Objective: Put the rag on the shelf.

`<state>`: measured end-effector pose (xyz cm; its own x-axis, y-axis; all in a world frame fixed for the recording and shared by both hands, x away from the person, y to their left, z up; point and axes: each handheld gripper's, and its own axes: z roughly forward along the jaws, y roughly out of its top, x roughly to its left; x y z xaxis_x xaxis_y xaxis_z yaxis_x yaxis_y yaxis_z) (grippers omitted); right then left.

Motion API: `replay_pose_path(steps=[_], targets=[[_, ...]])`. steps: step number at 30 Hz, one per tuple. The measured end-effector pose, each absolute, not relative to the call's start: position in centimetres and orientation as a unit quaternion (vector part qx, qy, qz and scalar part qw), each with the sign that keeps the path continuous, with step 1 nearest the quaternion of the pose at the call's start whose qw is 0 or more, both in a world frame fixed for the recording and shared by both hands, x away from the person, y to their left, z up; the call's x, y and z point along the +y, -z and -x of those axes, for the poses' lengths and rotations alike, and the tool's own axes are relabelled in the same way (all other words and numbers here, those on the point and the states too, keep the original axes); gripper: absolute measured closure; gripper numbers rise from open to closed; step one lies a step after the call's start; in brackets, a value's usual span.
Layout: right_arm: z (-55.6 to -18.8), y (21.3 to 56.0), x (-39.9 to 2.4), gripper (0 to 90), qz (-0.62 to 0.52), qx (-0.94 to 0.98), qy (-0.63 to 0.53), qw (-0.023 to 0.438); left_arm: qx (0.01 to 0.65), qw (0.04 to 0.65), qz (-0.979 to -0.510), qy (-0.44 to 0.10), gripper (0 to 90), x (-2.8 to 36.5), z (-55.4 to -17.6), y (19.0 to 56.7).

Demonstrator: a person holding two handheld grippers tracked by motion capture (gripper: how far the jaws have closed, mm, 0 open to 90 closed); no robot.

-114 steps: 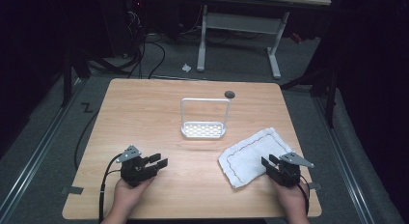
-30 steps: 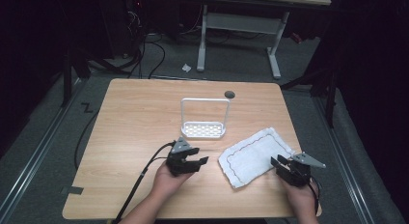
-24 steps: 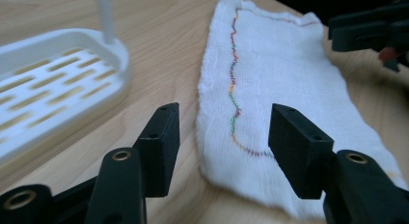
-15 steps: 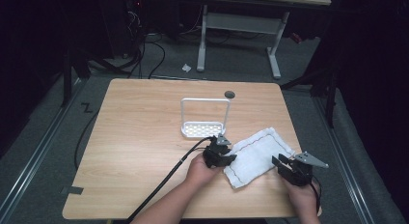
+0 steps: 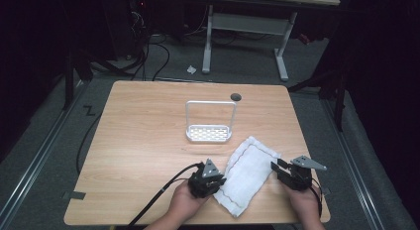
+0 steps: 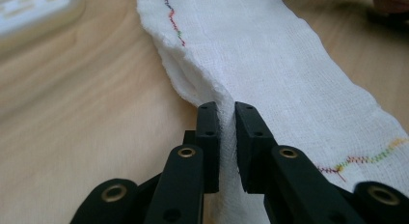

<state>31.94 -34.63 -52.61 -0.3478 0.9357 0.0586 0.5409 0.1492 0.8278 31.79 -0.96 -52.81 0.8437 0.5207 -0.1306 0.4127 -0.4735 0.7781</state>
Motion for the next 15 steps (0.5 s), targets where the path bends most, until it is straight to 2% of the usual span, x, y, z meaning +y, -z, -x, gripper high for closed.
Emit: replay_pose_path(steps=[3,6,8,12,14,15], targets=[[-32.1,52.7,-34.2,64.2,-0.512,0.723,-0.395,0.245,0.27,0.435,-0.857,-0.058,77.0,0.3,-30.2,53.1],[-32.1,52.6,-33.9,64.2,-0.509,0.725,-0.394,0.247,0.265,0.442,-0.854,-0.063,59.6,1.3,-29.5,52.6],[-32.0,52.6,-33.7,64.2,-0.509,0.725,-0.392,0.249,0.265,0.456,-0.846,-0.078,52.3,1.9,-29.8,52.0],[-32.0,52.6,-33.6,64.2,-0.508,0.726,-0.391,0.249,0.288,0.477,-0.828,-0.063,50.2,1.9,-32.1,51.5],[-32.0,52.6,-33.6,64.3,-0.509,0.725,-0.392,0.249,0.292,0.477,-0.827,-0.062,55.9,1.6,-32.8,51.6],[-32.0,52.6,-33.6,64.7,-0.507,0.727,-0.391,0.247,0.285,0.466,-0.835,-0.06,62.7,0.5,-33.9,52.1]])
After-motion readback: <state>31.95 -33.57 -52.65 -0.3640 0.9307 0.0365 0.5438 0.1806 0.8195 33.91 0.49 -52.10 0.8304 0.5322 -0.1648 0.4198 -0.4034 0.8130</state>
